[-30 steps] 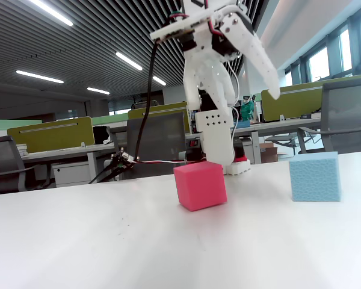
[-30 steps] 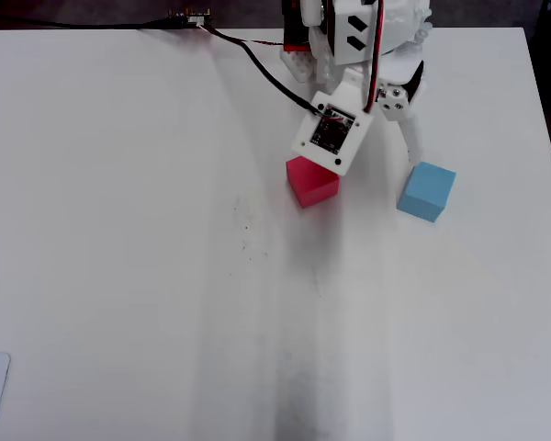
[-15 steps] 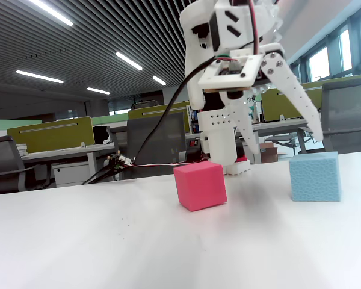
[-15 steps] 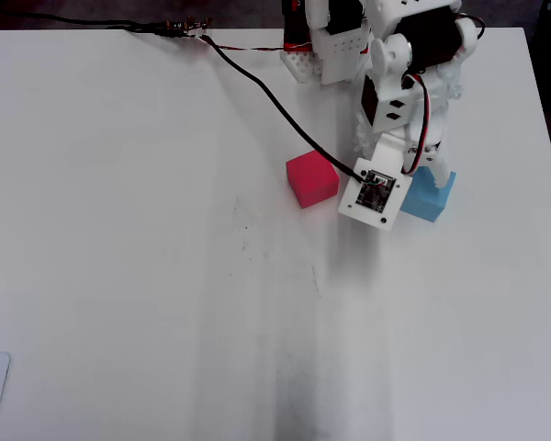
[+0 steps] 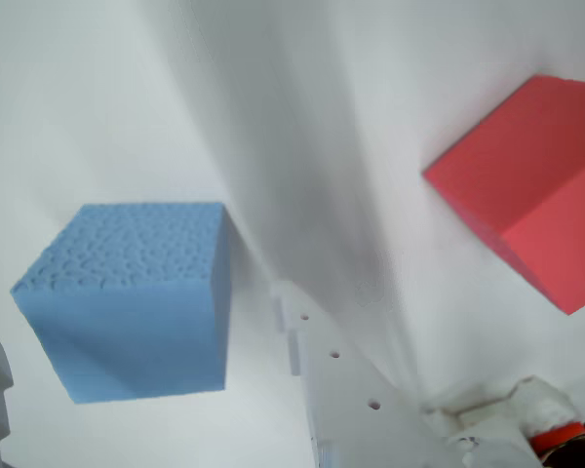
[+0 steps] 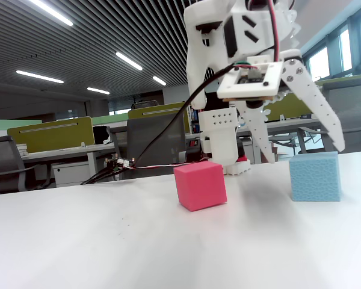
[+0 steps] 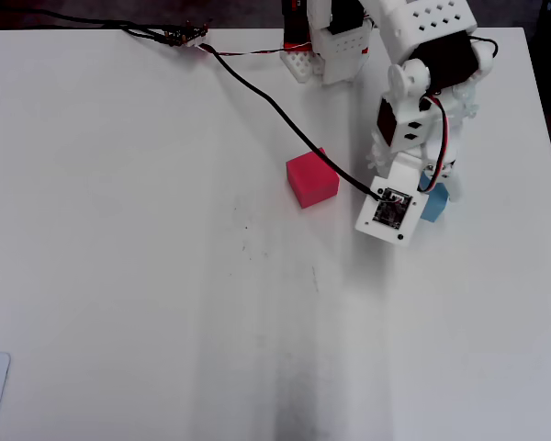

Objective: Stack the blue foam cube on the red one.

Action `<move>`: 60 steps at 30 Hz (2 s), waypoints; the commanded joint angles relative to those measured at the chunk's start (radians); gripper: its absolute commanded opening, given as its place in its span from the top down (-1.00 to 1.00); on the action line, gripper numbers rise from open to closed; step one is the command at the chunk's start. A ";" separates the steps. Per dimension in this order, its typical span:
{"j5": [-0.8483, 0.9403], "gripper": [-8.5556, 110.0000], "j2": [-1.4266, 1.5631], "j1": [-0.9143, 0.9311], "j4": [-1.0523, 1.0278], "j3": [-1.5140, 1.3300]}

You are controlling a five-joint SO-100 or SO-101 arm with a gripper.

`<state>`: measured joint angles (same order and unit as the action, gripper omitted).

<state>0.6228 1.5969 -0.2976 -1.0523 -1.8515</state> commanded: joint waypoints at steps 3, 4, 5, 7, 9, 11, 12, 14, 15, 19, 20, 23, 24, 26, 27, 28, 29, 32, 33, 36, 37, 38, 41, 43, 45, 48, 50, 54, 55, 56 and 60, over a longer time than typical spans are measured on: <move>-0.035 0.27 0.012 -0.049 0.005 0.021; -0.043 0.27 0.011 -0.054 0.018 0.014; -0.052 0.27 0.008 -0.058 0.026 0.011; -0.061 0.28 0.000 -0.063 0.032 0.009; -0.075 0.30 -0.009 -0.071 0.040 0.009; -0.087 0.30 -0.020 -0.077 0.044 0.008; -0.092 0.30 -0.021 -0.080 0.044 0.005; -0.098 0.31 -0.028 -0.086 0.052 -0.003; -0.101 0.31 -0.034 -0.089 0.057 -0.006; -0.112 0.33 -0.060 -0.092 0.077 -0.002; -0.117 0.34 -0.067 -0.092 0.080 0.002; -0.133 0.36 -0.089 -0.094 0.089 0.015; -0.138 0.37 -0.097 -0.094 0.089 0.020; -0.147 0.40 -0.104 -0.094 0.097 0.026; -0.150 0.42 -0.107 -0.094 0.104 0.028; -0.155 0.44 -0.107 -0.094 0.112 0.028; -0.160 0.46 -0.107 -0.094 0.120 0.029; -0.170 0.49 -0.107 -0.094 0.123 0.040; -0.176 0.50 -0.107 -0.095 0.120 0.046; -0.186 0.50 -0.097 -0.094 0.107 0.058; -0.190 0.50 -0.092 -0.094 0.104 0.061; -0.195 0.50 -0.084 -0.092 0.100 0.064; -0.209 0.50 -0.049 -0.086 0.087 0.075; -0.221 0.50 -0.012 -0.081 0.081 0.083; -0.241 0.50 0.023 -0.074 0.066 0.098; -0.288 0.50 0.075 -0.051 0.040 0.129; -0.316 0.50 0.110 -0.029 0.029 0.143; -0.376 0.50 0.192 0.032 0.012 0.163; -0.416 0.50 0.255 0.089 -0.049 0.175; -0.425 0.50 0.273 0.109 -0.066 0.178; -0.439 0.50 0.350 0.219 -0.166 0.204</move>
<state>0.1917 1.8715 -0.1197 -1.1612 -1.7104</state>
